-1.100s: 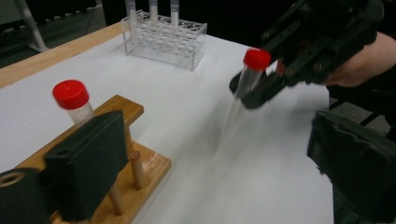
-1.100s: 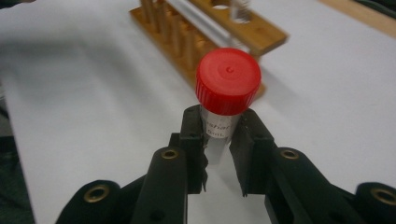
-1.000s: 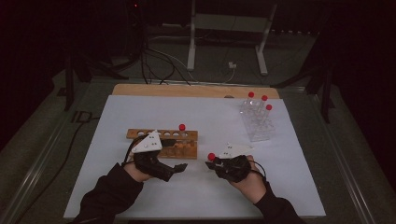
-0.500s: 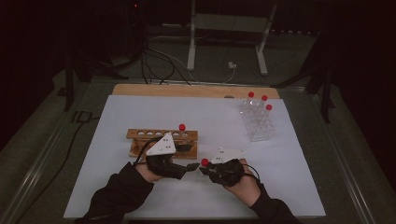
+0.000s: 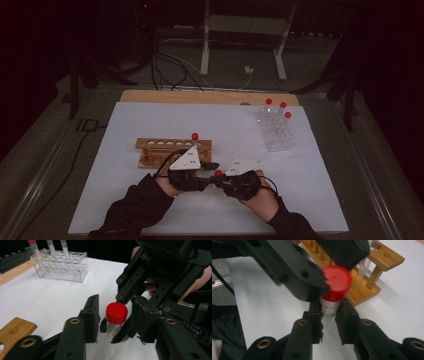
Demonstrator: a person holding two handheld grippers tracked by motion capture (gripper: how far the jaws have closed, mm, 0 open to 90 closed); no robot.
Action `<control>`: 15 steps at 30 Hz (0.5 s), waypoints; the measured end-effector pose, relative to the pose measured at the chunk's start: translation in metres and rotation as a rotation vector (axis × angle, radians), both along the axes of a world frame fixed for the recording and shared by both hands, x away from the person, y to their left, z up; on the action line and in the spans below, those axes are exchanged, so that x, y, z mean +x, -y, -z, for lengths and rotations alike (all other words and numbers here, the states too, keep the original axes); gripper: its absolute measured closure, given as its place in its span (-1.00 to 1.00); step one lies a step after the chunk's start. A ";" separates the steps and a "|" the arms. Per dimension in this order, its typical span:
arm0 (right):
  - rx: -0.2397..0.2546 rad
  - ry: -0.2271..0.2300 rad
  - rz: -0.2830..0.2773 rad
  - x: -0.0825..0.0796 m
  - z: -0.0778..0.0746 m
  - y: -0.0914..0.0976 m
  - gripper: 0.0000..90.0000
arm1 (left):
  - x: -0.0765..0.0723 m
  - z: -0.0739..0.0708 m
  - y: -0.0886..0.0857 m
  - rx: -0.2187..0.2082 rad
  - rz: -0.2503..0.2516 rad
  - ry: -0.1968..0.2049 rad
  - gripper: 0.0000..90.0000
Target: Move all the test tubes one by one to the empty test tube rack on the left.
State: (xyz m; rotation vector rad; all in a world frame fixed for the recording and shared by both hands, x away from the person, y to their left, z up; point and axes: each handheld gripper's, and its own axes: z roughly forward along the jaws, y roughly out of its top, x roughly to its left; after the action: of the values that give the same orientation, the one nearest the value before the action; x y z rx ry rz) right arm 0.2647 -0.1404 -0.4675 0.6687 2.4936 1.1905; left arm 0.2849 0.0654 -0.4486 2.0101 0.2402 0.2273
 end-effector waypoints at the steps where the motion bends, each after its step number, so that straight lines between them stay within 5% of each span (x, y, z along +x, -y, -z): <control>1: 0.002 -0.002 0.001 0.000 0.000 0.000 0.68 | 0.000 0.000 0.001 0.002 0.000 0.001 0.41; 15: 0.016 -0.002 -0.005 0.001 -0.002 0.002 0.67 | 0.001 0.000 0.002 0.020 0.007 0.021 0.60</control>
State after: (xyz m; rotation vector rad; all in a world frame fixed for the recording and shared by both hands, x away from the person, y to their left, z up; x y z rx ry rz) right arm 0.2655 -0.1429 -0.4659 0.6680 2.4916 1.2138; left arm 0.2855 0.0633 -0.4481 2.0267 0.2183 0.2474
